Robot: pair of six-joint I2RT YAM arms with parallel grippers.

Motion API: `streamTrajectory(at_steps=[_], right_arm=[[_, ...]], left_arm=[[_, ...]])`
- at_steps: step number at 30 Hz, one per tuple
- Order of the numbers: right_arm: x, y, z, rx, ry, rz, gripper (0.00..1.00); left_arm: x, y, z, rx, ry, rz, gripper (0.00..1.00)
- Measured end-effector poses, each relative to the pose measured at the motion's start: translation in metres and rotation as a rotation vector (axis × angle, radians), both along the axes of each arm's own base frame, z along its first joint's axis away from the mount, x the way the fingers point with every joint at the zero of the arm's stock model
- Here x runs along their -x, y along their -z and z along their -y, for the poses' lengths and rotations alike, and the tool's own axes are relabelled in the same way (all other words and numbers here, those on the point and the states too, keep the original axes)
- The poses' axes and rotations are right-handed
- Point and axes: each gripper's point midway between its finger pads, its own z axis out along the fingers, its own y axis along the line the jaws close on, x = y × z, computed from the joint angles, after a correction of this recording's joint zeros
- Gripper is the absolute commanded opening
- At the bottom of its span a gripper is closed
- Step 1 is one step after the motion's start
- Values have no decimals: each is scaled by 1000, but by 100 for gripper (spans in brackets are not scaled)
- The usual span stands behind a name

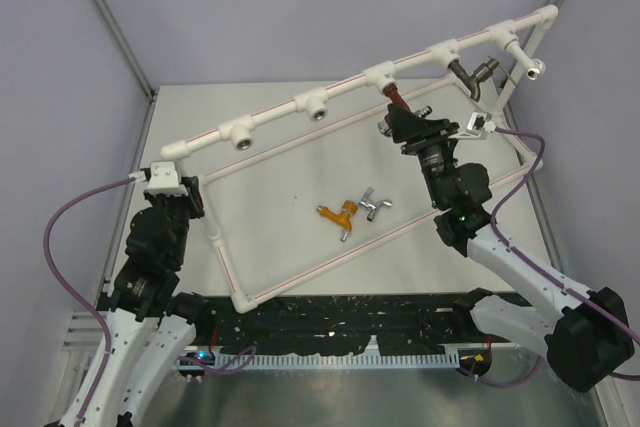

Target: Install the water faucets

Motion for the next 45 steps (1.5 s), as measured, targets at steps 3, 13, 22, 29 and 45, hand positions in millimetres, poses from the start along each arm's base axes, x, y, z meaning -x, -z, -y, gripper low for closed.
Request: streamTrajectory(at_steps=[3, 13, 22, 29, 45], right_arm=[[1, -5, -2, -311, -80, -56, 15], [15, -10, 19, -569, -71, -90, 65], [60, -36, 77, -230, 198, 93, 95], [70, -43, 86, 491, 375, 187, 95], [61, -38, 32, 1712, 235, 506, 96]], left_arm=[[0, 0, 0, 1, 0, 1, 0], [1, 0, 3, -1, 20, 1, 0], [1, 0, 3, -1, 18, 2, 0], [1, 0, 3, -1, 18, 1, 0], [1, 0, 3, -1, 18, 1, 0]])
